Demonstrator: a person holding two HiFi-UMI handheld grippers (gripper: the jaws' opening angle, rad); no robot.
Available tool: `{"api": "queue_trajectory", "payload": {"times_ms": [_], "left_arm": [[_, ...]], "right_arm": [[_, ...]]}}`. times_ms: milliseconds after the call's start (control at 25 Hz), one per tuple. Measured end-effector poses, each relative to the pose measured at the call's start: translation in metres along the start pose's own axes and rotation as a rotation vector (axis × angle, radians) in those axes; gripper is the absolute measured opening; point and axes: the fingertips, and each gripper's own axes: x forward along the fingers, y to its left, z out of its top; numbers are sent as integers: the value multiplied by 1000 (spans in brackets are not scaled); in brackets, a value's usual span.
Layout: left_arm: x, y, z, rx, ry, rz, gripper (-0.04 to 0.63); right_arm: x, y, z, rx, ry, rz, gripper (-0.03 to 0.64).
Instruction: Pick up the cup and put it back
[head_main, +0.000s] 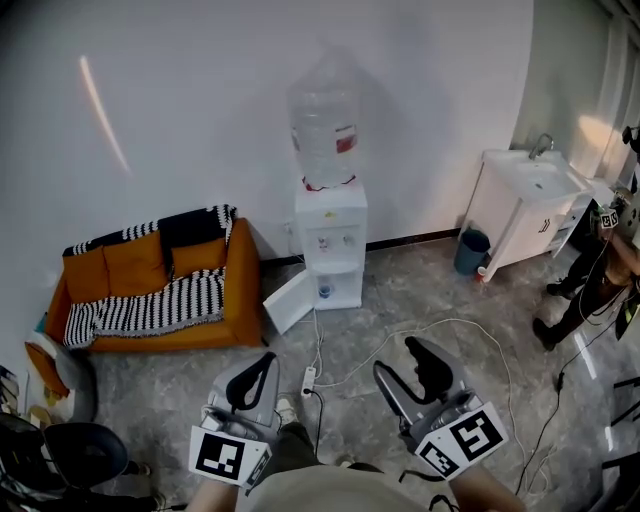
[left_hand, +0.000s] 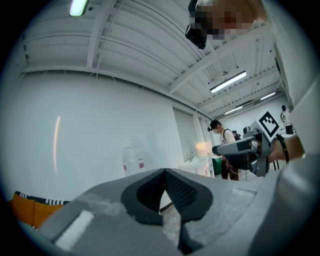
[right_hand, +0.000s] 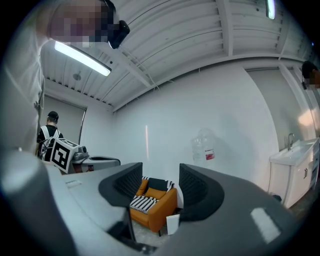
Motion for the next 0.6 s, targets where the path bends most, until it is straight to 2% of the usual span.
{"api": "queue_trajectory", "payload": {"times_ms": [240,600], "left_arm": [[23,23,-17,-13,-8,-12,2],[84,95,-44,-25,2,-51,3]], "right_arm": [[33,-5,-21,-1,33,-1,242],[125,-26,-48,18,75,-26,242]]}}
